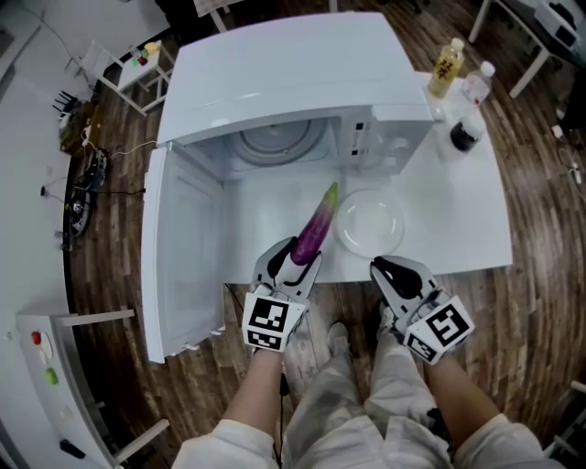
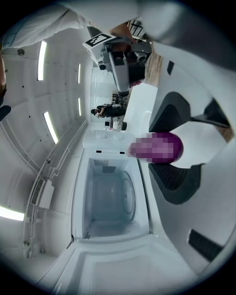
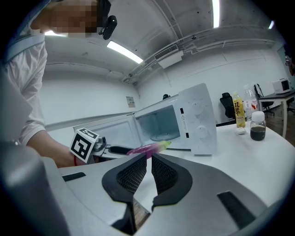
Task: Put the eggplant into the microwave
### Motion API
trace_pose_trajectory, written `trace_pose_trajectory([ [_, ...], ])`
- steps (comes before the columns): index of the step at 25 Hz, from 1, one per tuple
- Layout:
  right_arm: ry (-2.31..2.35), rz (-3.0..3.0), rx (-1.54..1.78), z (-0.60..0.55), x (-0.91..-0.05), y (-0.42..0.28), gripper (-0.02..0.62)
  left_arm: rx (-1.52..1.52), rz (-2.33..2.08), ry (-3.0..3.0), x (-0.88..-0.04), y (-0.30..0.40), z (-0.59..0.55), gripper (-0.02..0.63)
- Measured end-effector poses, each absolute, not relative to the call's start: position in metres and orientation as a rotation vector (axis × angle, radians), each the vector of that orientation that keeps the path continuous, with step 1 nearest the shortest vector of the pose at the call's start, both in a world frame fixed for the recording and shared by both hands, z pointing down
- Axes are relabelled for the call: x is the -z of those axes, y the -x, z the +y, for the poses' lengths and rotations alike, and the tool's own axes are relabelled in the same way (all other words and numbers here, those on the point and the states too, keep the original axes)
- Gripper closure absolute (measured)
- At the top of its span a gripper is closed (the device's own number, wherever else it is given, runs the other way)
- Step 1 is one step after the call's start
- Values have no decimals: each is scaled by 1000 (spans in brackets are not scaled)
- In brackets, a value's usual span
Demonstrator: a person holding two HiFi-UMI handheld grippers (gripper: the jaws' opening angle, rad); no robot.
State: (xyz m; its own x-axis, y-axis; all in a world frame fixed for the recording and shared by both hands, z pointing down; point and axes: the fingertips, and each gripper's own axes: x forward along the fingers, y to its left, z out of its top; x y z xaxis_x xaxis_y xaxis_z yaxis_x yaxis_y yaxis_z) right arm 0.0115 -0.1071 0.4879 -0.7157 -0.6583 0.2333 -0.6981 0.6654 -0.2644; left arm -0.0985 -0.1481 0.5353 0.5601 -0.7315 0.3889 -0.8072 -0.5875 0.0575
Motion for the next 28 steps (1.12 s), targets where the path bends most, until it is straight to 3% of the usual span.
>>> trace_pose_trajectory([
  [28, -963, -2805, -505, -181, -473, 27, 557, -352, -1615, -2299, -510, 152, -271, 397],
])
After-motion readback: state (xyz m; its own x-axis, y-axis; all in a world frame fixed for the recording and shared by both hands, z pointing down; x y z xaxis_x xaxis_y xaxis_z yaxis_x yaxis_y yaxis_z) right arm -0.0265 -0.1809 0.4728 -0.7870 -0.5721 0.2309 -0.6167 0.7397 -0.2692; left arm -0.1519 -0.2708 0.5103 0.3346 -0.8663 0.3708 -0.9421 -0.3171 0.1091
